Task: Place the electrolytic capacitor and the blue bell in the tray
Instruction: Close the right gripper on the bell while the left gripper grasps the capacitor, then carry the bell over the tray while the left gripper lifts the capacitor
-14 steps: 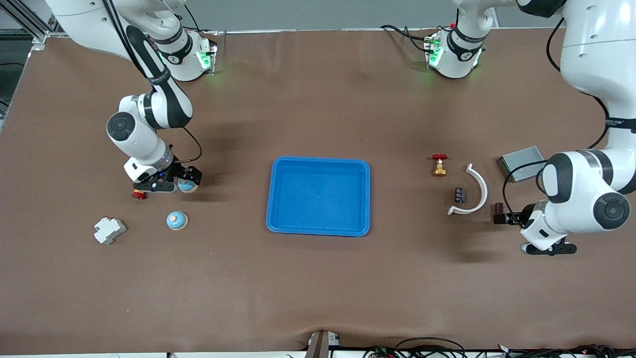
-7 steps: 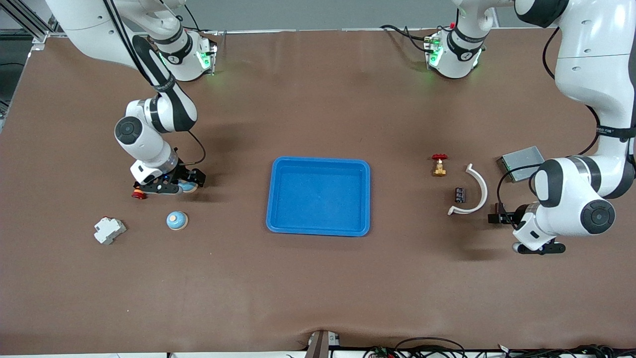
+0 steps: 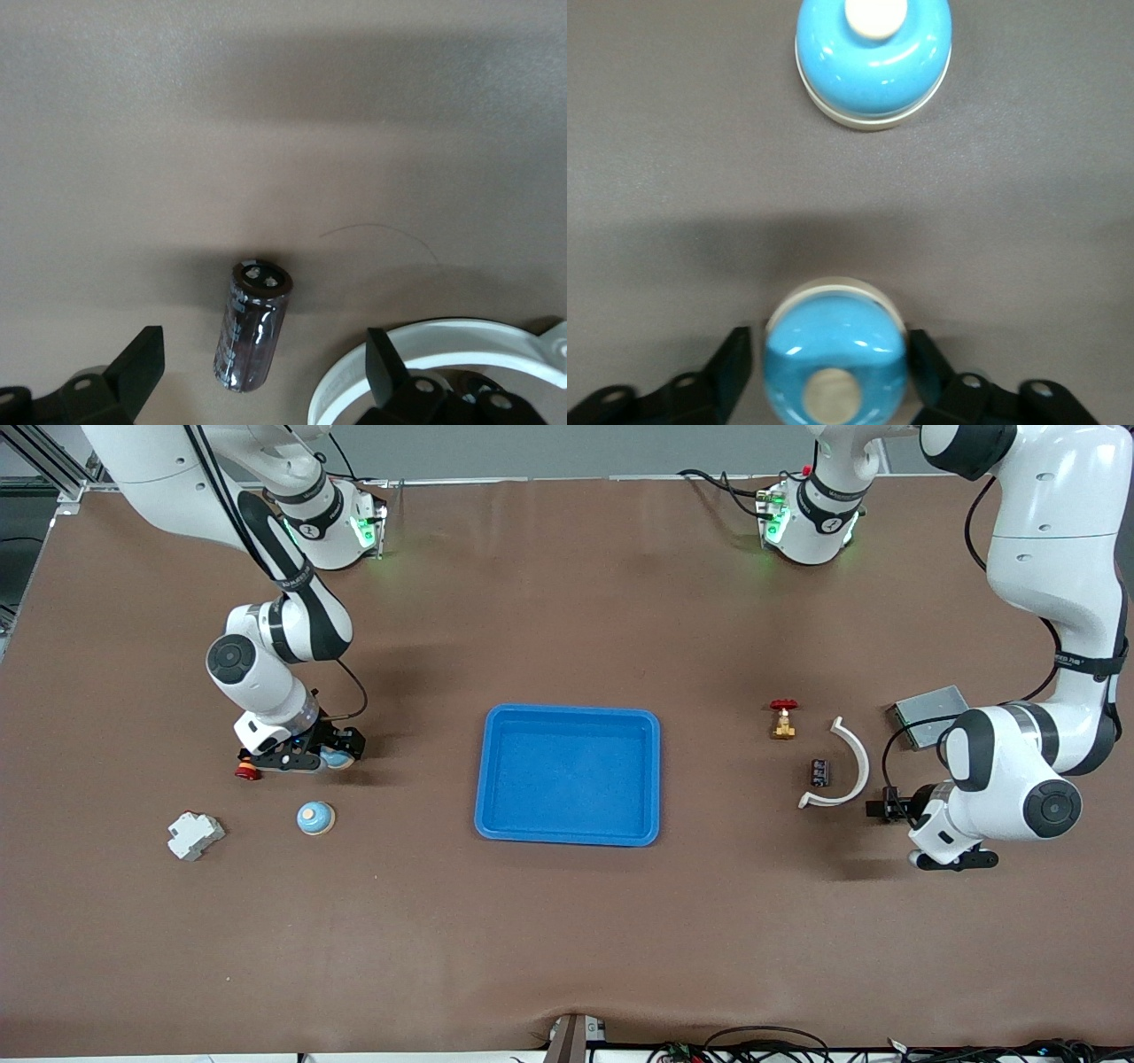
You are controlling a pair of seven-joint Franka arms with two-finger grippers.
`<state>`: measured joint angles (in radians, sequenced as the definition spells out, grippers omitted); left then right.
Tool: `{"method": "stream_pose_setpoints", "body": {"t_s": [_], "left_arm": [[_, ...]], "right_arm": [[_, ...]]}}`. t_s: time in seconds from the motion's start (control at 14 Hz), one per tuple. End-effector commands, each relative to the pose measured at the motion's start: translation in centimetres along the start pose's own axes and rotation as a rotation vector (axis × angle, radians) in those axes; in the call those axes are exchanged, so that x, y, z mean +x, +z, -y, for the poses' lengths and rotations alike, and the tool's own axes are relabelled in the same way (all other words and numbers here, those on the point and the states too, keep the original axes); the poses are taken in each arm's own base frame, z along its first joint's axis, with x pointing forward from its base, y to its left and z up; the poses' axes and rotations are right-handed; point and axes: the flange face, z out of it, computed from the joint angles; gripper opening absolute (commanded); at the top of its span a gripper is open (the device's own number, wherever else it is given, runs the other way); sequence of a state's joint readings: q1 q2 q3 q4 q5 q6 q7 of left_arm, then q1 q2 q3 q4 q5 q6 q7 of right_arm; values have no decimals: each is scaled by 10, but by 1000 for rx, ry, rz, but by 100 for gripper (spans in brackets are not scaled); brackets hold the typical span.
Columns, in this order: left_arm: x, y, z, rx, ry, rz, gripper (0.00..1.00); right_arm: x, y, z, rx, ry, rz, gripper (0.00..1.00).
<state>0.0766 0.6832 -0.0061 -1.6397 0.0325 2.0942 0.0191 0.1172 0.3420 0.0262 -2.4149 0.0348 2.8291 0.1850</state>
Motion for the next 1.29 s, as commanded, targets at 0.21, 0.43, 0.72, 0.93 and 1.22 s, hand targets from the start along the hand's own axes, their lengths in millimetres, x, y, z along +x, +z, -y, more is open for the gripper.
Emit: {"method": "stream_pose_setpoints", "body": {"t_s": [0.21, 0.43, 0.72, 0.93, 1.22], "left_arm": [[-9, 16, 12, 11, 1, -19, 100], [-9, 18, 14, 10, -2, -18, 100], [-9, 18, 13, 10, 0, -23, 100], [-9, 20, 13, 9, 0, -24, 100], [-9, 24, 11, 10, -7, -20, 71]], "right_arm": [[0, 0, 9, -2, -12, -4, 0], [7, -9, 31, 5, -6, -15, 0], [6, -28, 112, 5, 110, 21, 0], [13, -55, 173, -19, 190, 66, 0], [19, -63, 245, -38, 284, 69, 0]]}}
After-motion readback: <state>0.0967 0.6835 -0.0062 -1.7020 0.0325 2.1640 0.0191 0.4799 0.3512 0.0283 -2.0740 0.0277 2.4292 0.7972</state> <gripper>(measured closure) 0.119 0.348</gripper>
